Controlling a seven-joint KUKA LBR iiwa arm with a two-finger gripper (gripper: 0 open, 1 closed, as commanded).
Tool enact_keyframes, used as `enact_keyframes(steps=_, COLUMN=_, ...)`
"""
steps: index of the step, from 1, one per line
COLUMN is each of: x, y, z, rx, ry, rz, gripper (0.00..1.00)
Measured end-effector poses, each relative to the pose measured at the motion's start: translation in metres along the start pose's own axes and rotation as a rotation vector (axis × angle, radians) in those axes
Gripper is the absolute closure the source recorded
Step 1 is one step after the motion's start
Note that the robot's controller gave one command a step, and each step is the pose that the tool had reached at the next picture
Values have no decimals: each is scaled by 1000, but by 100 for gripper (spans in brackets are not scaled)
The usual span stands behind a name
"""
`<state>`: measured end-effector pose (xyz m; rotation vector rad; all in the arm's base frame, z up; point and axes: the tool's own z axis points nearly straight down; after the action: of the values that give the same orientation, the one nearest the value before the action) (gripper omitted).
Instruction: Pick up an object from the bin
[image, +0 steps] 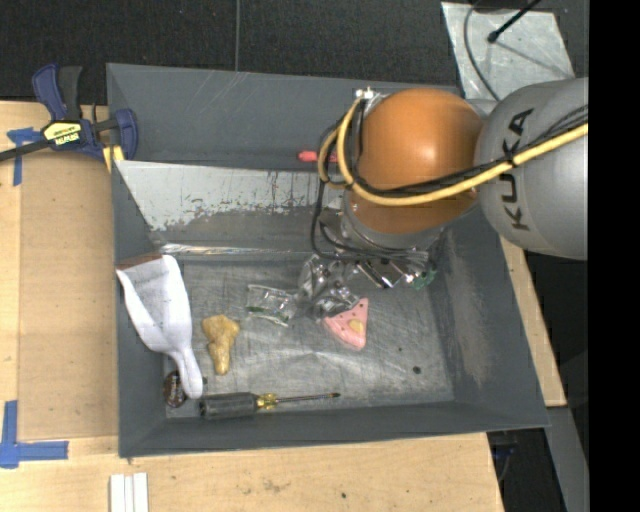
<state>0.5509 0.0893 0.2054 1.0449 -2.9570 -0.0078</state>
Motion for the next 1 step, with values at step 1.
enact_keyframes(steps=1, x=-34, y=-27, z=41, rx=8, ry=-8, rz=-16, gripper=0)
